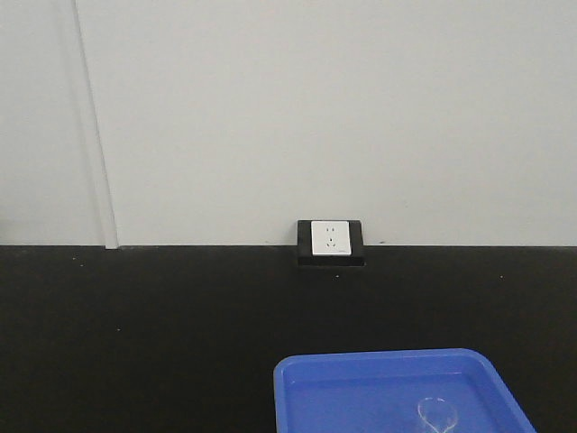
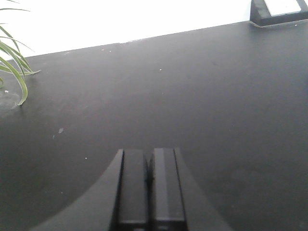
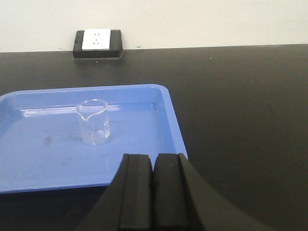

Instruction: Move beaker to silver tray on left bench

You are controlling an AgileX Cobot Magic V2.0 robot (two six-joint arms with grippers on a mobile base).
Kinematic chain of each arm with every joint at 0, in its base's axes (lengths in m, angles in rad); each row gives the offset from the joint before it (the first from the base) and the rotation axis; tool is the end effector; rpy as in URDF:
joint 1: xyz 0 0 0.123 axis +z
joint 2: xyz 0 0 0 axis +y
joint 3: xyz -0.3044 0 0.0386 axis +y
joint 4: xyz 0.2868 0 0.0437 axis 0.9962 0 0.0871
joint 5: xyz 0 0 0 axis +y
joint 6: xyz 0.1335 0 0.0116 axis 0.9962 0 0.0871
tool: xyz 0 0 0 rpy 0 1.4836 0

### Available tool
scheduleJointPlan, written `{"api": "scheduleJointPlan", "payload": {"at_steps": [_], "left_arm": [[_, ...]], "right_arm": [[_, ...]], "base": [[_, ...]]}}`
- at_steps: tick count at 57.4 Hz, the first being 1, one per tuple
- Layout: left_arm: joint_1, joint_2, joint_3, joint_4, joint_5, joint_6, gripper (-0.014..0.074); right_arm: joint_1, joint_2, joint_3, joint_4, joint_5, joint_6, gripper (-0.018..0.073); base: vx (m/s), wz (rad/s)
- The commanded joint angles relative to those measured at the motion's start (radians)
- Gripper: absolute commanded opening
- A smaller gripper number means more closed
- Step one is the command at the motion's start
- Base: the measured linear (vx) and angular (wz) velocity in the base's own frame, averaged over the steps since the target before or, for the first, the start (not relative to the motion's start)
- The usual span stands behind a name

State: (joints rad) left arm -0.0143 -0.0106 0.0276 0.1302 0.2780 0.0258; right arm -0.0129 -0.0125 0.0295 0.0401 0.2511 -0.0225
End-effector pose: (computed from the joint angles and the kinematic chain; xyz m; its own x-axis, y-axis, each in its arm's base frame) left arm 0.1138 0.0032 0.1698 -0.2049 0.1533 -0.9667 0.0104 0.9879 0.1545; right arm 0.1145 -0.0001 0.1725 -0.1796 0.0187 -0.9836 0.0060 0.9998 0.0179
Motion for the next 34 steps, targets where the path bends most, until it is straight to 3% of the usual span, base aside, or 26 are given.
{"api": "scheduleJointPlan", "payload": {"at_steps": [1, 34], "left_arm": [[-0.002, -0.021, 0.028, -0.006, -0.078, -0.006, -0.0006], [-0.002, -0.019, 0.028, -0.006, -0.078, -0.006, -0.0006]], "right_arm": [[0.002, -0.009, 0.015, -0.008, -0.079, -0.012, -0.0008], [0.002, -0.009, 0.015, -0.008, -0.079, -0.012, -0.0008]], "base": [[0.00, 0.00], [0.00, 0.00]]}}
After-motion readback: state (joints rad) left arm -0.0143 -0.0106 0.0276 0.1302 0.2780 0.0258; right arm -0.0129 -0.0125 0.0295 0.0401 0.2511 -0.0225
